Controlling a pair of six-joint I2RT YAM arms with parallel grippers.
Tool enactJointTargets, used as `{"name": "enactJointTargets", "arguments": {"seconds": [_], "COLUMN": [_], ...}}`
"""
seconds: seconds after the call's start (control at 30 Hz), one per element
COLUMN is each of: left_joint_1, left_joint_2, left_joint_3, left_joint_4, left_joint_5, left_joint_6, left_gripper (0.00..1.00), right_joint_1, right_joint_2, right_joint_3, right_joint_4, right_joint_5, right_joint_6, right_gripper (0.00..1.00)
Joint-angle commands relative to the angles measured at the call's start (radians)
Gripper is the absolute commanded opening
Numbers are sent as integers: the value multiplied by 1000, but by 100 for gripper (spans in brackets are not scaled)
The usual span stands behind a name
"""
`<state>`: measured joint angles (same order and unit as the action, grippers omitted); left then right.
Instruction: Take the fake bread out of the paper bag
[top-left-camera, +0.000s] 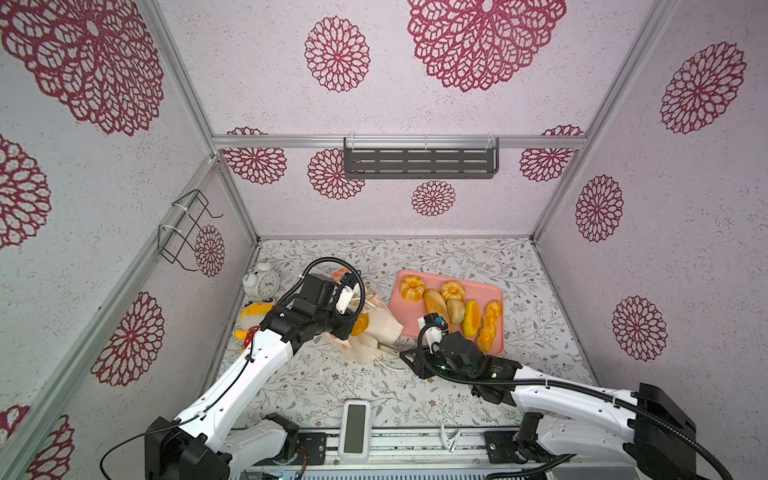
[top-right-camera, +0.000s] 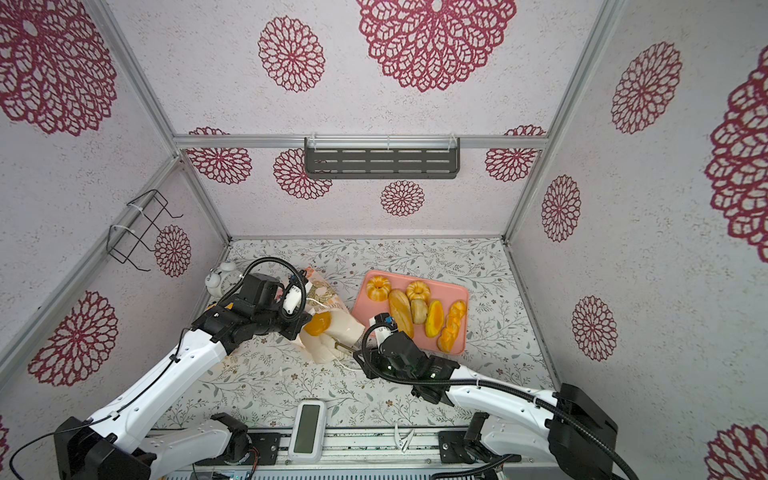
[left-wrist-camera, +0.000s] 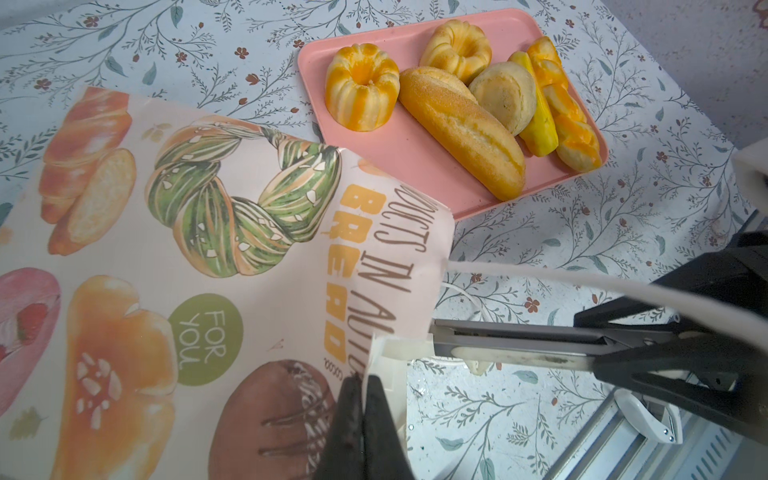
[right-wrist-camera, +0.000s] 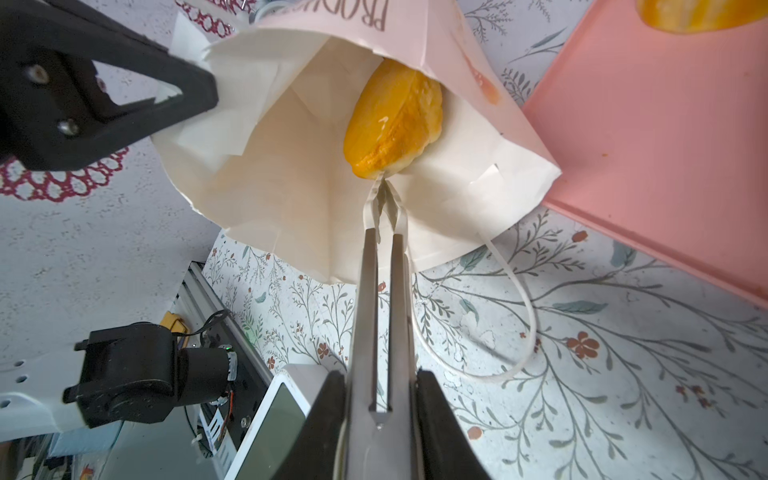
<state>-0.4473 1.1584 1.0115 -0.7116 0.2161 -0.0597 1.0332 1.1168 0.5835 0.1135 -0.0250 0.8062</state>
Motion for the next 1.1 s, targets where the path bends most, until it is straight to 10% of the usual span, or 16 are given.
{"name": "enactJointTargets", "arguments": {"seconds": [0.0, 0.3, 1.07], "left_joint_1": [-4, -5, -6], "left_joint_2": [2, -9, -17], "left_joint_3": [6, 6, -4], "left_joint_4": [11, 12, 12], "left_joint_5": [-4, -12, -6], "left_joint_6": [-17, -20, -28], "left_gripper": [0, 0, 0], "right_joint_1": [-21, -44, -187], "right_joint_2": [-30, -106, -210], "right_joint_3": [30, 98, 21], "right_joint_4": [9, -216, -105], "right_joint_5": [-83, -167, -194], "right_joint_6": [48, 48, 209], "right_gripper": [13, 25, 47]}}
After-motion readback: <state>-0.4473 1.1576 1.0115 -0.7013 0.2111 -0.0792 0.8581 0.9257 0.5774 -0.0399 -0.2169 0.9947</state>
